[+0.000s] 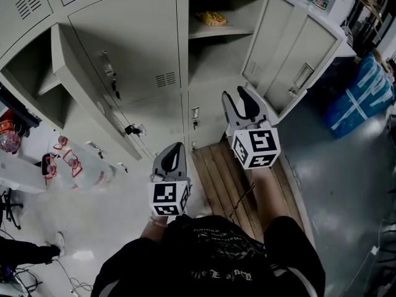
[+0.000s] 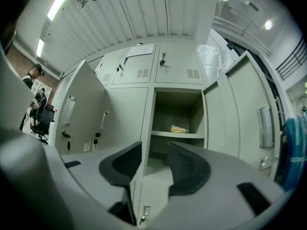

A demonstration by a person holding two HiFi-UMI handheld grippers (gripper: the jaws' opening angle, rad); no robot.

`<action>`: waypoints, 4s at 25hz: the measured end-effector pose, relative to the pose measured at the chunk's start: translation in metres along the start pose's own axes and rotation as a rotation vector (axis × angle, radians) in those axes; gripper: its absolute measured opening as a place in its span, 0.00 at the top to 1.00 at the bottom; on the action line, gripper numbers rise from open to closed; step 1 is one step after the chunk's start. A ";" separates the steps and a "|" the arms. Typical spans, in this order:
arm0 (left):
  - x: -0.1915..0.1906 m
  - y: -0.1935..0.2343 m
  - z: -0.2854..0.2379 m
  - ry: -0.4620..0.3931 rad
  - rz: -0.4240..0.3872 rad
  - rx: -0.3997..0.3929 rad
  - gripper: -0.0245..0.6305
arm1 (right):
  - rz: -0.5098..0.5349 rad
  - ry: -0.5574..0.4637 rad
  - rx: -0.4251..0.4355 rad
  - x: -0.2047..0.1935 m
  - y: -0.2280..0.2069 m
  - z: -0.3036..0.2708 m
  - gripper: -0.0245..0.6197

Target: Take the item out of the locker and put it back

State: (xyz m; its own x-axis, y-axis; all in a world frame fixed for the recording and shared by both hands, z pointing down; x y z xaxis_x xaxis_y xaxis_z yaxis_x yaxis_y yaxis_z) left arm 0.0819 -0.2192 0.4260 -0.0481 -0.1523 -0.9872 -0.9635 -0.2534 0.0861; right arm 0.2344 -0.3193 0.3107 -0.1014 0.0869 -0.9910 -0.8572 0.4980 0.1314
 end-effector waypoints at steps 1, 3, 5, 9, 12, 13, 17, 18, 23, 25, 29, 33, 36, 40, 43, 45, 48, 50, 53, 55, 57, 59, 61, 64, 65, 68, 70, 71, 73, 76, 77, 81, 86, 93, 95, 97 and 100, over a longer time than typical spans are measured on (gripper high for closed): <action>0.001 0.002 -0.002 -0.001 0.002 0.003 0.95 | 0.007 -0.003 -0.001 0.004 -0.002 -0.006 0.72; 0.004 0.007 -0.007 -0.005 0.003 0.007 0.95 | 0.021 -0.006 -0.002 0.011 -0.007 -0.017 0.71; 0.009 0.007 -0.011 -0.017 -0.007 0.001 0.95 | 0.036 -0.008 -0.006 0.017 -0.011 -0.028 0.71; 0.016 0.006 -0.023 -0.046 -0.042 0.001 0.95 | 0.064 -0.012 -0.014 0.026 -0.017 -0.045 0.71; 0.022 0.005 -0.031 -0.062 -0.046 -0.013 0.95 | 0.076 -0.007 -0.022 0.030 -0.025 -0.062 0.71; 0.024 0.004 -0.033 -0.066 -0.046 -0.019 0.95 | 0.079 -0.008 -0.027 0.032 -0.028 -0.067 0.71; 0.033 0.005 -0.042 -0.079 -0.038 -0.031 0.95 | 0.081 -0.010 -0.040 0.041 -0.041 -0.087 0.70; 0.035 0.005 -0.045 -0.083 -0.036 -0.031 0.95 | 0.085 -0.011 -0.041 0.043 -0.044 -0.092 0.70; 0.043 0.009 -0.055 -0.095 -0.039 -0.030 0.95 | 0.114 -0.013 -0.041 0.051 -0.054 -0.112 0.70; 0.044 0.012 -0.060 -0.094 -0.044 -0.022 0.95 | 0.124 -0.013 -0.039 0.053 -0.056 -0.121 0.69; 0.048 0.016 -0.071 -0.096 -0.051 -0.016 0.95 | 0.151 -0.011 -0.044 0.056 -0.063 -0.138 0.69; 0.056 0.021 -0.084 -0.115 -0.044 0.002 0.95 | 0.155 -0.002 -0.058 0.057 -0.075 -0.157 0.69; 0.062 0.025 -0.093 -0.125 -0.048 0.013 0.95 | 0.146 0.010 -0.063 0.054 -0.084 -0.171 0.69; 0.064 0.028 -0.103 -0.123 -0.066 0.012 0.95 | 0.166 0.042 -0.062 0.048 -0.095 -0.189 0.69; 0.063 0.030 -0.109 -0.112 -0.063 0.011 0.95 | 0.191 0.068 -0.045 0.043 -0.100 -0.202 0.68; 0.061 0.032 -0.114 -0.103 -0.063 0.011 0.95 | 0.233 0.090 -0.030 0.040 -0.102 -0.210 0.68; 0.059 0.038 -0.120 -0.091 -0.076 0.018 0.95 | 0.255 0.105 -0.024 0.039 -0.103 -0.224 0.68; 0.058 0.040 -0.122 -0.084 -0.077 0.021 0.95 | 0.280 0.124 -0.022 0.037 -0.103 -0.233 0.68; 0.058 0.044 -0.125 -0.079 -0.081 0.024 0.95 | 0.324 0.164 -0.017 0.034 -0.103 -0.246 0.67; 0.057 0.047 -0.126 -0.075 -0.078 0.028 0.95 | 0.328 0.184 -0.023 0.033 -0.103 -0.253 0.67; 0.056 0.048 -0.127 -0.072 -0.078 0.029 0.95 | 0.320 0.191 -0.028 0.031 -0.103 -0.259 0.67; 0.056 0.050 -0.127 -0.072 -0.080 0.030 0.95 | 0.322 0.191 -0.033 0.030 -0.103 -0.264 0.67; 0.056 0.051 -0.127 -0.072 -0.079 0.032 0.95 | 0.322 0.193 -0.045 0.030 -0.104 -0.267 0.67; 0.054 0.052 -0.126 -0.069 -0.073 0.034 0.95 | 0.311 0.206 -0.067 0.029 -0.109 -0.270 0.67; 0.054 0.052 -0.125 -0.068 -0.071 0.033 0.95 | 0.307 0.213 -0.073 0.028 -0.110 -0.270 0.68; 0.053 0.052 -0.126 -0.067 -0.068 0.033 0.95 | 0.317 0.233 -0.081 0.027 -0.113 -0.270 0.80; 0.052 0.052 -0.126 -0.063 -0.067 0.033 0.95 | 0.332 0.239 -0.083 0.026 -0.113 -0.270 0.84; 0.051 0.052 -0.126 -0.061 -0.067 0.033 0.95 | 0.340 0.239 -0.084 0.026 -0.112 -0.271 0.88; 0.050 0.050 -0.125 -0.058 -0.065 0.032 0.95 | 0.358 0.239 -0.086 0.026 -0.112 -0.271 0.91; 0.050 0.048 -0.125 -0.058 -0.063 0.026 0.95 | 0.384 0.241 -0.093 0.027 -0.111 -0.269 0.92; 0.049 0.048 -0.124 -0.058 -0.061 0.026 0.95 | 0.393 0.238 -0.098 0.028 -0.110 -0.268 0.92; 0.047 0.053 -0.122 -0.052 -0.045 0.053 0.95 | 0.423 0.192 -0.111 0.034 -0.104 -0.262 0.93; 0.052 0.046 -0.119 -0.071 -0.039 0.038 0.95 | 0.415 0.135 -0.119 0.047 -0.100 -0.243 0.93; 0.057 0.033 -0.107 -0.093 -0.040 0.027 0.95 | 0.394 0.081 -0.122 0.065 -0.097 -0.211 0.93; 0.058 0.030 -0.101 -0.098 -0.044 0.029 0.95 | 0.388 0.068 -0.114 0.068 -0.094 -0.200 0.93; 0.058 0.028 -0.095 -0.101 -0.047 0.031 0.95 | 0.382 0.054 -0.108 0.069 -0.089 -0.188 0.93; 0.060 0.027 -0.085 -0.108 -0.040 0.044 0.95 | 0.357 0.031 -0.099 0.071 -0.082 -0.172 0.93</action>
State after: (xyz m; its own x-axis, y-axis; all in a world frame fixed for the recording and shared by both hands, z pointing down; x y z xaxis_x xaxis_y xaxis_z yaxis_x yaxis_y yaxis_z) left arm 0.0755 -0.3169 0.3801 -0.0357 -0.0381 -0.9986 -0.9757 -0.2147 0.0431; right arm 0.2109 -0.5019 0.2253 -0.4172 0.2131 -0.8835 -0.8092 0.3554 0.4678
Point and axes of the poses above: the fingertips, and each gripper's own axes: z backward along the fingers, y to its left, x out of its top, the point moved 2 cm from there along z, backward along the fingers, and after that the axes turned 5 degrees about x, right-handed, at the moved point
